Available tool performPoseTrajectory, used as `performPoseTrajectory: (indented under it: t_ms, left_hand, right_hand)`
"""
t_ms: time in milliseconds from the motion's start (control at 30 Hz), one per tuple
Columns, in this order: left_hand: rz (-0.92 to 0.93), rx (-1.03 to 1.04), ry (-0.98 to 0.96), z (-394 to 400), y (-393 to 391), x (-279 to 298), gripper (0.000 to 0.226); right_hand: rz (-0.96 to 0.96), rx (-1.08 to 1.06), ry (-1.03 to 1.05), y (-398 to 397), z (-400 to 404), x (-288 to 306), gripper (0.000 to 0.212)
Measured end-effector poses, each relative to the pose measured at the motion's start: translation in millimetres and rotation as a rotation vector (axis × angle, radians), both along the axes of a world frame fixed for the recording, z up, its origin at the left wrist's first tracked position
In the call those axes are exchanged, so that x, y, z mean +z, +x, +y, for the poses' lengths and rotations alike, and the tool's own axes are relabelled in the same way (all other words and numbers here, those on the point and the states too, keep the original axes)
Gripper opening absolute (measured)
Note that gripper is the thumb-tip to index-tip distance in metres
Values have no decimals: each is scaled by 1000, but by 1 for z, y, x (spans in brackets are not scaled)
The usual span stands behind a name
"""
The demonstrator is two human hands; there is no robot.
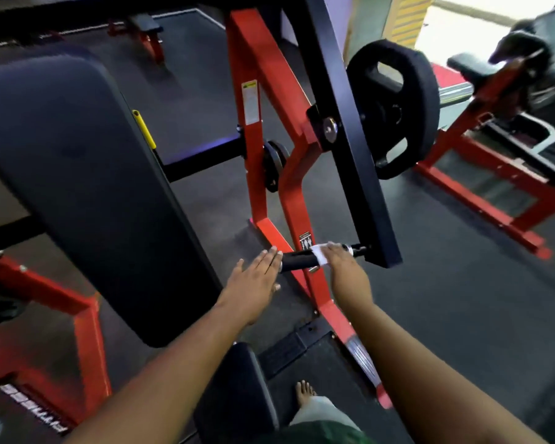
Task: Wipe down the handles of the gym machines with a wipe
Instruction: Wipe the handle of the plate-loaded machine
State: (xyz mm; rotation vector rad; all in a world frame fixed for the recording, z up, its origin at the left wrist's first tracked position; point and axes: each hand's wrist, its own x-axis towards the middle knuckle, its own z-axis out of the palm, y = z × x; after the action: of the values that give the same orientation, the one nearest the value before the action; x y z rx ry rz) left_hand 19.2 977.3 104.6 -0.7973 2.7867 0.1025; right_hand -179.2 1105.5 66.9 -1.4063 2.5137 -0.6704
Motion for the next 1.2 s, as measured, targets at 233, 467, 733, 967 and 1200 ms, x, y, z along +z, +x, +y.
performPoseTrajectory:
  t_ms: [233,467,733,967,1200]
  left_hand:
    - [10,-35,10,-7,1,2,68]
    - [6,-68,-10,-8,2,3,68]
    - [64,-60,-81,-11,-20,5,63]
    - [55,-41,-26,-21,-21,0,63]
    - [8,-61,-25,-17,-40,2,61]
  right_hand:
    - [-220,-55,-71,56,-23,-8,59]
    - [-313,-342,-361,50,3,23,26]
    - [-121,-206,-67,29,-33,5,40]
    - [-431,10,-395,93,-6,-7,58]
    - [-210,-355,-266,-7,-8,-6,36]
